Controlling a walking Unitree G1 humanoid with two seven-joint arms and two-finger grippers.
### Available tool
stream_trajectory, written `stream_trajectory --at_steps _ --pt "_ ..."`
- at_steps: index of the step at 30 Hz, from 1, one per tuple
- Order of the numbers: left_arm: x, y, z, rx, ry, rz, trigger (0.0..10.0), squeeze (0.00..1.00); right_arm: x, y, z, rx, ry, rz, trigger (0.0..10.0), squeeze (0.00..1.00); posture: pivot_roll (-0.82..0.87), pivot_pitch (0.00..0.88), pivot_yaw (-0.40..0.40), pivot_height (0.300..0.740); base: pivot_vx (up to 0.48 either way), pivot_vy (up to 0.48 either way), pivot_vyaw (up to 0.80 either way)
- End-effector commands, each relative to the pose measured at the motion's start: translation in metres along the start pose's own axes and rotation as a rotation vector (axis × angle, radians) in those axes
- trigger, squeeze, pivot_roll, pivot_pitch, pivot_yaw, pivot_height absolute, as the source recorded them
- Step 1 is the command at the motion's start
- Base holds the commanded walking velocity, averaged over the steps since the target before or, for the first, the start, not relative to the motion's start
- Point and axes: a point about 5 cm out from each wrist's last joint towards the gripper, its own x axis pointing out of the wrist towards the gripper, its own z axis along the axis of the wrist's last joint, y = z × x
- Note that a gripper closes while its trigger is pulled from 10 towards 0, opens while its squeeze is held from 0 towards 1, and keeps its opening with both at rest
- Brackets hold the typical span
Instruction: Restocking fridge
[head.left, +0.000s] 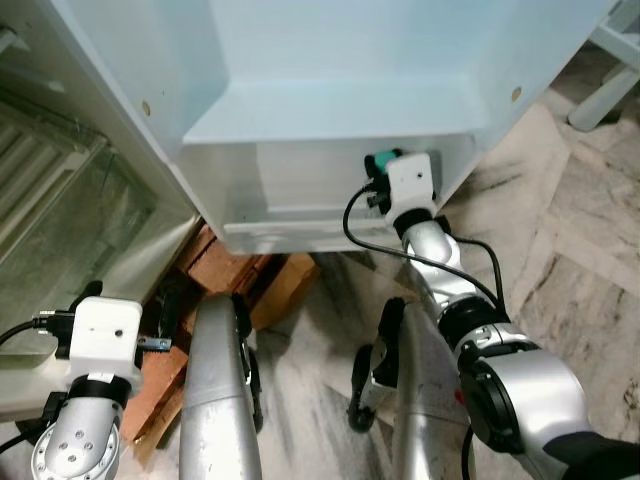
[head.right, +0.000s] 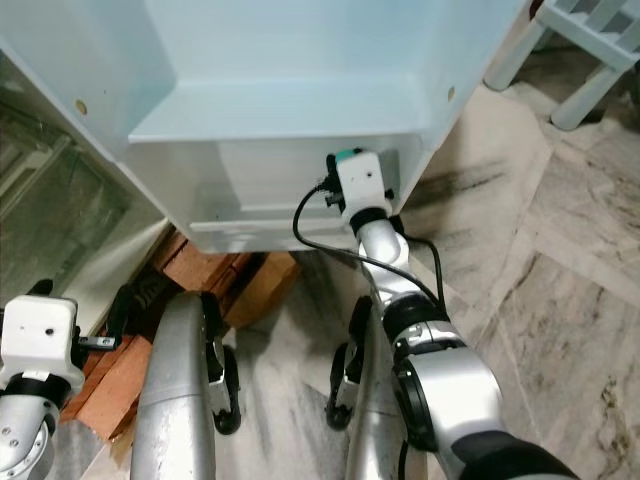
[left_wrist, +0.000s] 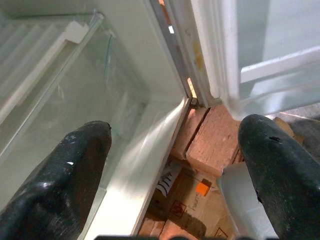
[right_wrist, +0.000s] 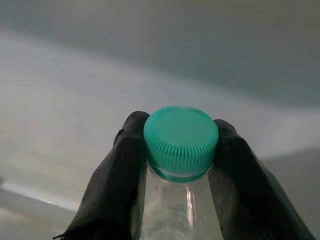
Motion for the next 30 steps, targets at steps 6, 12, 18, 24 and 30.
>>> stream_trajectory --at_steps 6,12,18,24,30 --pt "0.001 -0.001 -0.002 0.011 0.025 -0.021 10.0 0.00 -0.010 -0.019 -0.025 0.007 0.141 -0.114 10.0 1.00 0.29 0.373 -0.007 0.527 0.000 0.000 0.00" --pt "0.008 -0.001 -0.003 0.019 0.021 -0.031 10.0 0.00 -0.004 -0.023 -0.012 0.008 0.078 -0.119 10.0 1.00 0.29 0.348 0.002 0.527 0.000 0.000 0.00" --pt "0.016 0.000 -0.005 0.027 0.013 -0.033 10.0 0.00 0.004 -0.025 0.008 -0.024 -0.016 -0.098 10.0 1.00 0.28 0.305 0.002 0.527 0.000 0.000 0.00" --pt "0.025 -0.004 -0.005 0.024 -0.007 -0.042 10.0 0.00 0.010 -0.030 0.021 -0.019 -0.074 -0.084 10.0 1.00 0.26 0.264 0.007 0.527 0.000 0.000 0.00" --pt "0.034 -0.007 -0.006 0.017 -0.024 -0.047 10.0 0.00 0.008 -0.027 0.026 0.012 -0.111 -0.044 10.0 1.00 0.23 0.201 0.011 0.527 0.000 0.000 0.00"
